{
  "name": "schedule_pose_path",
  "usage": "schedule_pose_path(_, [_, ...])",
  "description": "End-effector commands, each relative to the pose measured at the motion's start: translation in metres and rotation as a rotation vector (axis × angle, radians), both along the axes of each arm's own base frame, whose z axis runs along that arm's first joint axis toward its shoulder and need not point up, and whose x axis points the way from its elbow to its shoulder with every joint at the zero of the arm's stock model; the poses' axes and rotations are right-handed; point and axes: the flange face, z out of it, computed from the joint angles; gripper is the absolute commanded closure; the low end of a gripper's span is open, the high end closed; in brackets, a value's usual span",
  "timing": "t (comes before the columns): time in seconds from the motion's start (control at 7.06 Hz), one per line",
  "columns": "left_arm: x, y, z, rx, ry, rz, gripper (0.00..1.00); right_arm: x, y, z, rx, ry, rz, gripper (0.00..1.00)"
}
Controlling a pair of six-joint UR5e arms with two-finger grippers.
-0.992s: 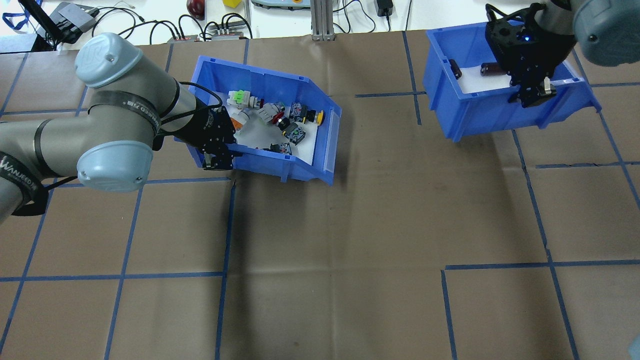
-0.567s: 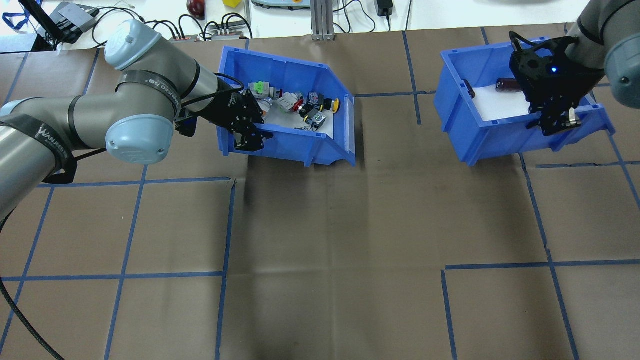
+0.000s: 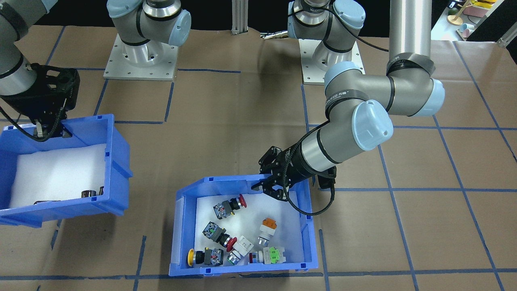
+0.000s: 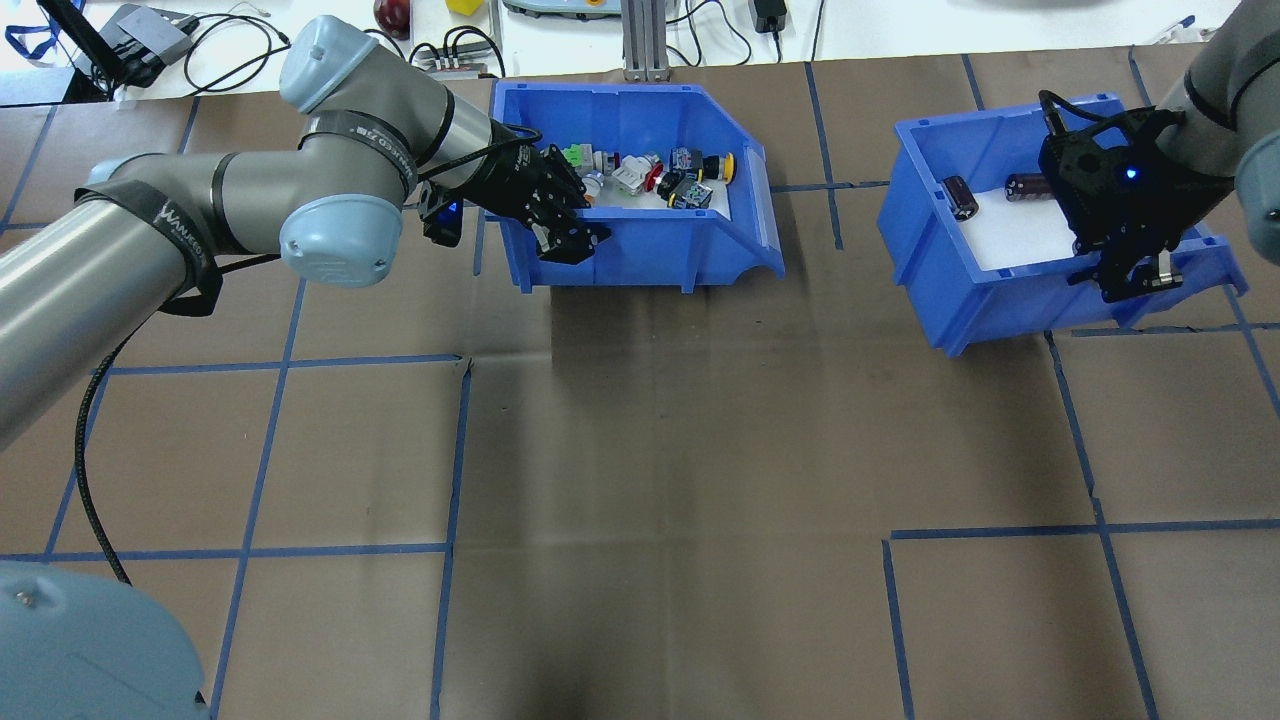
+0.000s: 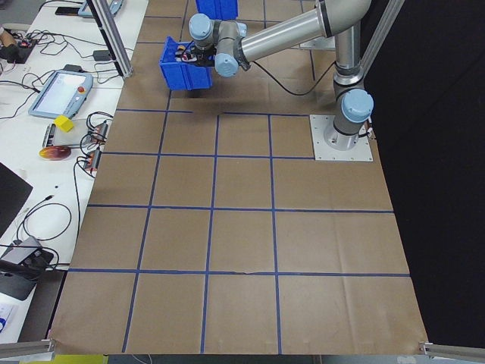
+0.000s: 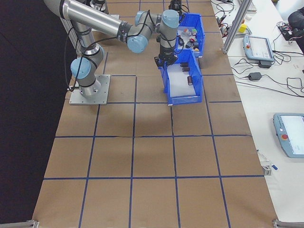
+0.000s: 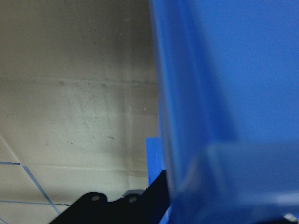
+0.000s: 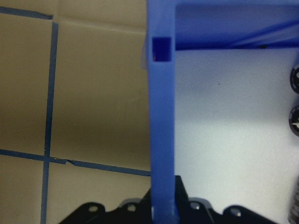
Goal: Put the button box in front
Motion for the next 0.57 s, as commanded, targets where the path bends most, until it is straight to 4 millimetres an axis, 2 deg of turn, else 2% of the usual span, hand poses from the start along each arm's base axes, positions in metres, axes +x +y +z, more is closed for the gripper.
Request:
schedule_pose_path(0.0, [-0.018, -0.014, -0.027, -0.077, 0.020, -0.020, 1.00, -0.001, 0.004, -0.006, 0.012, -0.003, -0.004, 0.94])
schedule_pose_path(0.28, [-0.022, -0.010, -0.037, -0.073, 0.040, -0.036, 1.00, 0.000, 0.005, -0.002, 0.002, 0.002, -0.006, 0.94])
schedule_pose_path(0.43, [-0.027, -0.005, -0.037, -0.055, 0.105, -0.045, 1.00, -0.001, 0.005, -0.001, 0.001, 0.002, -0.005, 0.94])
